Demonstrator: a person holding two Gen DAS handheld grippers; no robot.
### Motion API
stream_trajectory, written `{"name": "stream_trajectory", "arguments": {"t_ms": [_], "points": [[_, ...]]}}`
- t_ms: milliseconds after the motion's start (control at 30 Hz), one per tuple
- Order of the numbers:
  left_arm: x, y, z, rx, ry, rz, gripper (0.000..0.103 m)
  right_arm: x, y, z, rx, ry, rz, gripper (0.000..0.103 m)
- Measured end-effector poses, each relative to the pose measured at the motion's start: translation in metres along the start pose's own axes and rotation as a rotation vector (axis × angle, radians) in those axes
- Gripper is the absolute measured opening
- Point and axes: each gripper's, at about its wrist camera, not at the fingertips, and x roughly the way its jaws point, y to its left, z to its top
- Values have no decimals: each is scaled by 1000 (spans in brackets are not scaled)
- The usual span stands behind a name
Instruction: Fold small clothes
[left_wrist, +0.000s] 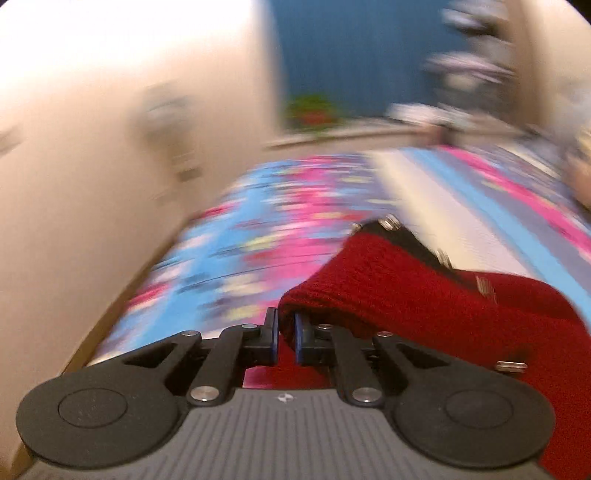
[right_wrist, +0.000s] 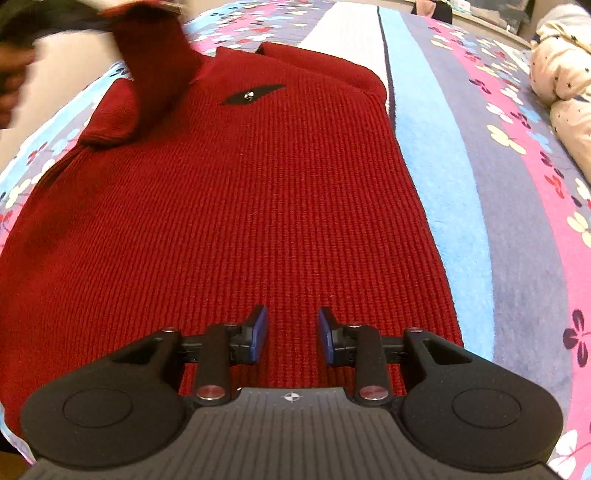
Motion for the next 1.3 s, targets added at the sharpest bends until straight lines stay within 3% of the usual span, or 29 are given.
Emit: {"name": "stream_trajectory", "arguments": {"t_ms": [33, 133, 167, 200, 267, 333, 367, 467, 533, 633, 767, 867, 1033, 1133, 1200, 1300], "points": [[3, 39, -6, -65, 19, 79, 9, 0, 1, 0, -8, -1, -1, 32], [10, 158, -39, -313, 120, 414, 11, 2, 2, -2, -9, 4, -9, 32], [9, 188, -53, -401, 162, 490, 19, 3, 3, -3, -8, 10, -17, 32], [5, 208, -65, -472, 187, 508, 21, 7, 1, -3, -8, 16, -26, 32], [-5, 222, -85, -545, 187, 490, 21, 10, 6, -4, -18, 24, -44, 32], [-10, 210, -99, -516, 171, 443, 30, 12, 12, -5, -33, 22, -57, 32], [-9, 200, -105, -506, 174, 398, 35, 13, 14, -6, -43, 16, -64, 32], [3, 173, -107, -524, 226, 208, 35, 15, 17, -9, -56, 2, -87, 36], [10, 143, -98, -412, 191, 113, 37, 15, 21, -12, -51, -8, -101, 38], [14, 97, -91, -256, 148, 2, 48, 10, 22, -16, -60, -26, -117, 38], [21, 53, -99, -178, 194, -128, 54, 10, 20, -17, -58, -46, -129, 39], [23, 31, -106, -117, 251, -124, 54, 7, 21, -20, -49, -78, -144, 38], [26, 25, -108, -88, 280, -85, 54, -9, 23, -15, -62, -224, -156, 38], [30, 23, -104, -82, 273, -76, 54, -21, 16, -9, -27, -314, -145, 32], [30, 26, -99, -86, 273, -84, 54, -26, 6, -2, 14, -354, -127, 18], [34, 25, -100, -93, 293, -119, 54, -34, -15, 14, 98, -422, -106, 12]]}}
